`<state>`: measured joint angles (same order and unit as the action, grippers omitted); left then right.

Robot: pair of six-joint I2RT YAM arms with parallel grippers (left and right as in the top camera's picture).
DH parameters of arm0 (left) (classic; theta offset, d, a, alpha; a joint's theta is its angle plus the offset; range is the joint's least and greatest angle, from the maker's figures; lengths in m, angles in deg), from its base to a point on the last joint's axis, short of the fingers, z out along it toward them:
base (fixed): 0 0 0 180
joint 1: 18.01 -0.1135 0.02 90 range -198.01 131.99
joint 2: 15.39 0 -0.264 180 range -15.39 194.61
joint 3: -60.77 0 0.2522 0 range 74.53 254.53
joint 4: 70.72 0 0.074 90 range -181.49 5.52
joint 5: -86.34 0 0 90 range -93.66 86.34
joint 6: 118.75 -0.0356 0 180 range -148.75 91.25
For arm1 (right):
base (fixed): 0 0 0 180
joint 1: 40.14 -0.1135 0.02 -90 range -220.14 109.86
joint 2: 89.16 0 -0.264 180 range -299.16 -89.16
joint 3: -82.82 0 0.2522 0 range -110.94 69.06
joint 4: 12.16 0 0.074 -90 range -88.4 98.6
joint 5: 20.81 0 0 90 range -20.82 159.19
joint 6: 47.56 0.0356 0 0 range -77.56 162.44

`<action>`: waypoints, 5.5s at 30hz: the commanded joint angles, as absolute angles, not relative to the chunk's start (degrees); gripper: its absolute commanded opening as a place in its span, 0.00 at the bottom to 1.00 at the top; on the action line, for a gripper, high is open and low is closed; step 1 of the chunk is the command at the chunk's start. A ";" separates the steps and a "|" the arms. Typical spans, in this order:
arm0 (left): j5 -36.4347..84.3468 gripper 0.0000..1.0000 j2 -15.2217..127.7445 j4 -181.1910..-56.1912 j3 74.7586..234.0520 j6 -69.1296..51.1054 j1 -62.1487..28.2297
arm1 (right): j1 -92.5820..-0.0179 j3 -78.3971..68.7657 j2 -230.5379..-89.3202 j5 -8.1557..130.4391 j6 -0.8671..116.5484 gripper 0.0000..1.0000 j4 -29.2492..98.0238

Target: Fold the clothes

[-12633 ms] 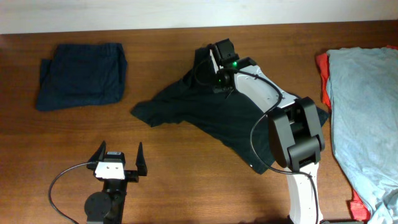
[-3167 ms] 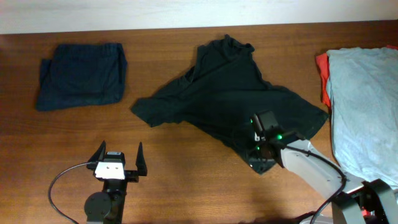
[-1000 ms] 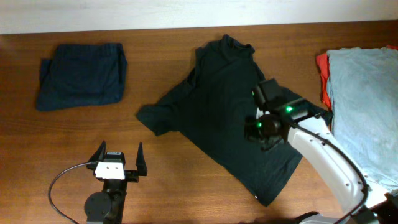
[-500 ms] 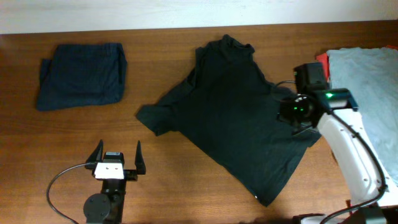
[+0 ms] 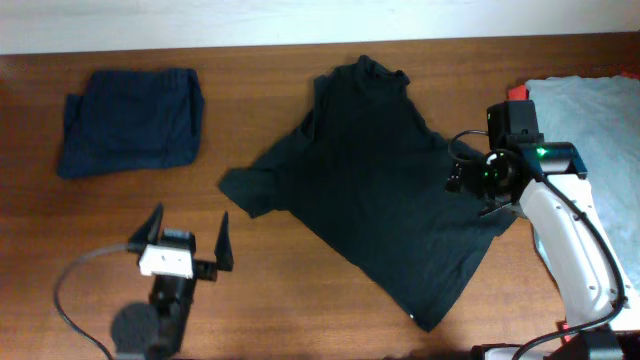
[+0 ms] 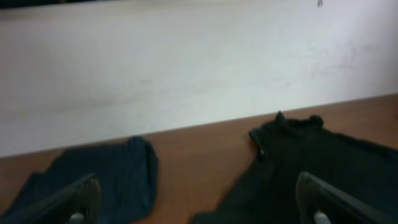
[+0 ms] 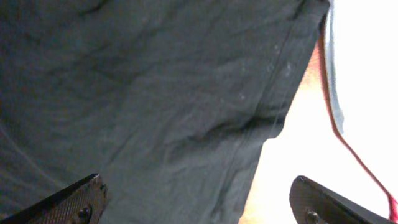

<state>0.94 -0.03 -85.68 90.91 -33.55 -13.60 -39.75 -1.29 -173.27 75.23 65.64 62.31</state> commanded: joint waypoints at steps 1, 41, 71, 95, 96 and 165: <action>5.29 0.99 16.67 -90.09 104.55 -36.63 -13.39 | -39.36 -2.25 -173.21 75.84 65.16 0.99 62.29; -10.08 0.84 99.35 -104.71 158.95 -35.08 6.07 | -39.36 -2.25 -173.21 75.84 65.16 0.99 62.29; -9.94 0.64 106.87 -100.98 158.95 -30.88 6.39 | -39.36 -2.25 -173.21 75.84 65.16 0.99 62.29; -11.12 0.47 109.73 -98.66 160.48 -30.90 6.35 | -39.36 -2.25 -173.21 75.84 65.16 0.99 62.29; -11.41 0.44 109.69 -98.97 160.90 -30.92 6.33 | -39.36 -2.25 -173.21 75.84 65.16 0.99 62.29; 0.96 0.04 112.01 -110.02 171.98 -31.56 -5.32 | -39.36 -2.25 -173.21 75.84 65.16 0.99 62.29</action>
